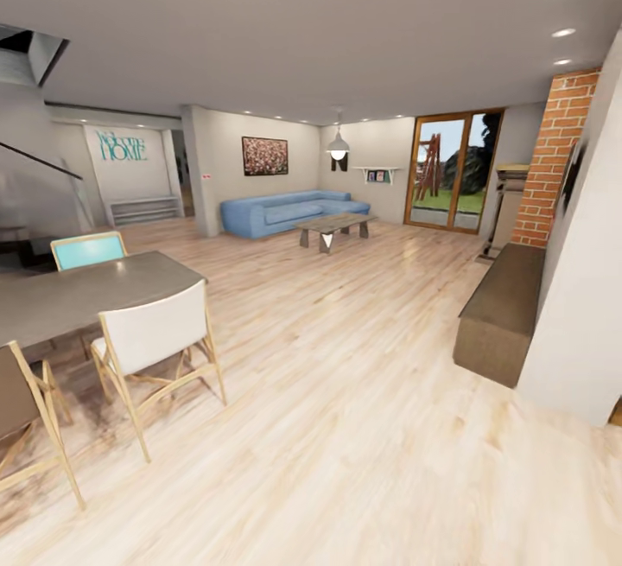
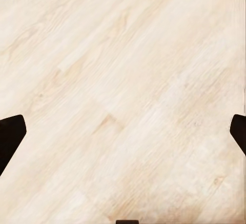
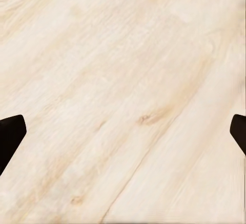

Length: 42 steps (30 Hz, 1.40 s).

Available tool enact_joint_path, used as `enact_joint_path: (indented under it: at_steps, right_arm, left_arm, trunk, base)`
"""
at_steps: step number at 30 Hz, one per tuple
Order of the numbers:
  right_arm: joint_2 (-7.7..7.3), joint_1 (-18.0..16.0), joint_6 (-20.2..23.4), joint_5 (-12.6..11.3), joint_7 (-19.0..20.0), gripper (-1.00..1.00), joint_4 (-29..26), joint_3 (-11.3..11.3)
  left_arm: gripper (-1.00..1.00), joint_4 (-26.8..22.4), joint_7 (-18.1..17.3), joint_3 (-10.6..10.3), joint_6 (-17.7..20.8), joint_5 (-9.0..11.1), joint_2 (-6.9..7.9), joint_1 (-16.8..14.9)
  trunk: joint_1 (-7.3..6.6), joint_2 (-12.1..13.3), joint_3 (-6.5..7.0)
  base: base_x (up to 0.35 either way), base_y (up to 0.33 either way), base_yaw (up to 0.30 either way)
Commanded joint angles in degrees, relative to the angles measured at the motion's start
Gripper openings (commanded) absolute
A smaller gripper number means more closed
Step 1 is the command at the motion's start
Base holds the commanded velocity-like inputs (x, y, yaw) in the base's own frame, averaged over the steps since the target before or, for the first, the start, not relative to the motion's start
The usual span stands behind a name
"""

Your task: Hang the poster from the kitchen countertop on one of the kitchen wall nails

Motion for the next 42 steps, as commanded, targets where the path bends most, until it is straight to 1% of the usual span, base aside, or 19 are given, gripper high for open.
enact_joint_path:
  at_steps: [1, 42]
  right_arm:
    - [0.01, -0.04, -0.19, -0.02, -0.03, 1.0, 0.05, -0.03]
    - [0.01, -0.04, -0.19, -0.02, -0.07, 1.0, 0.1, -0.05]
  left_arm:
    - [1.0, -0.07, -0.03, 0.0, -0.09, 0.0, 0.01, 0.03]
    - [1.0, -0.06, -0.03, -0.08, -0.09, -0.05, -0.01, 0.03]
  trunk:
    - [0.0, -0.03, -0.02]
    - [0.0, -0.03, 1.02]
  base:
    - [0.0, 0.0, -0.267]
    - [0.0, 0.0, -0.267]
